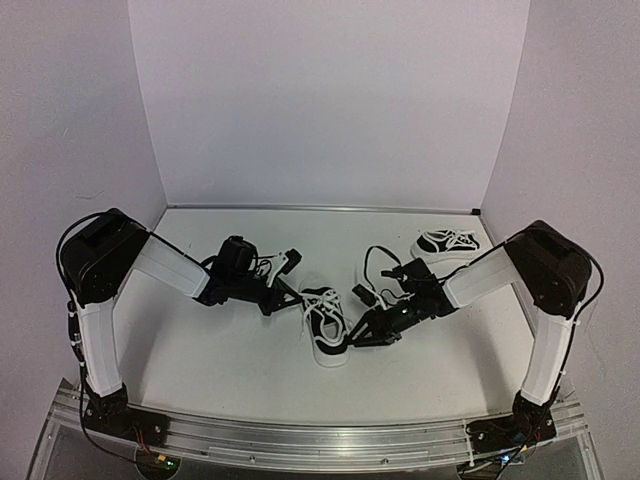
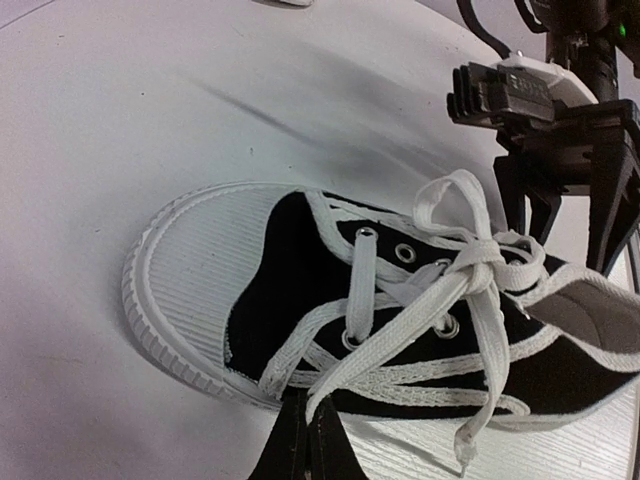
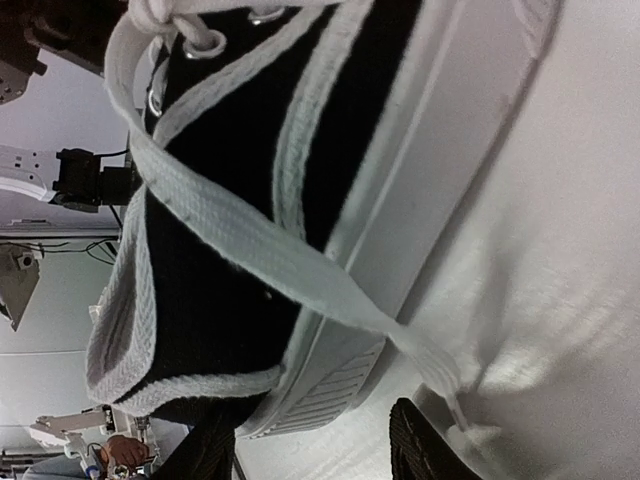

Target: Tie the shoes

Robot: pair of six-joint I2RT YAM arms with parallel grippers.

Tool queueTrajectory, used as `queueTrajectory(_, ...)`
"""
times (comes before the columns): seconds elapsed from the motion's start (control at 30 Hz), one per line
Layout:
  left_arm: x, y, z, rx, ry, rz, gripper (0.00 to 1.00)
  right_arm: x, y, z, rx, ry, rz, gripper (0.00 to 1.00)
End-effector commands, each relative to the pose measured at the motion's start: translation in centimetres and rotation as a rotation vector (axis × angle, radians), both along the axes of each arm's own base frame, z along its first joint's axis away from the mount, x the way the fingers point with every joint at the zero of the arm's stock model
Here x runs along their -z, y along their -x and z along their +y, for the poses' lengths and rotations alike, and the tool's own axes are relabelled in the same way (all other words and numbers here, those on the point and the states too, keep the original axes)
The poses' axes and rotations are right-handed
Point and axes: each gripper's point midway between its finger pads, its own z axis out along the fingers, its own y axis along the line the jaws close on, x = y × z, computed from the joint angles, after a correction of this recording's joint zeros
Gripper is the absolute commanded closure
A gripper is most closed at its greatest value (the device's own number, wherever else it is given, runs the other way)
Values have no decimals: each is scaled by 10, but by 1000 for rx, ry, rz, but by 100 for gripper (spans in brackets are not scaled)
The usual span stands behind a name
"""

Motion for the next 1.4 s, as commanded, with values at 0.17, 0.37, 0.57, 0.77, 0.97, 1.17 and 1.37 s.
queueTrajectory(0.17, -19, -11, -6, 9, 33, -51, 100, -24, 18, 39, -79, -117, -22, 51)
queueTrajectory(0.37, -19, -9, -5, 13, 33, -50, 100, -64, 2, 30, -84, -74, -206, 52)
queueTrajectory(0.57, -18, -8, -6, 17, 37, -49, 100, -105, -64, 1, 97, -50, -369, 50)
queueTrajectory(0.77, -18, -8, -7, 17, 48, -44, 100, -94, -98, 0, 115, 5, -441, 51)
queueTrajectory(0.97, -20, -10, -8, 19, 51, -50, 100, -75, -101, 6, 48, 8, -457, 54)
queueTrajectory(1.17, -18, -10, -10, 20, 56, -46, 100, -68, -100, 15, 8, -37, -436, 54)
queueTrajectory(1.37, -18, -9, -9, 21, 56, -45, 100, -60, -91, 27, -47, -74, -413, 54)
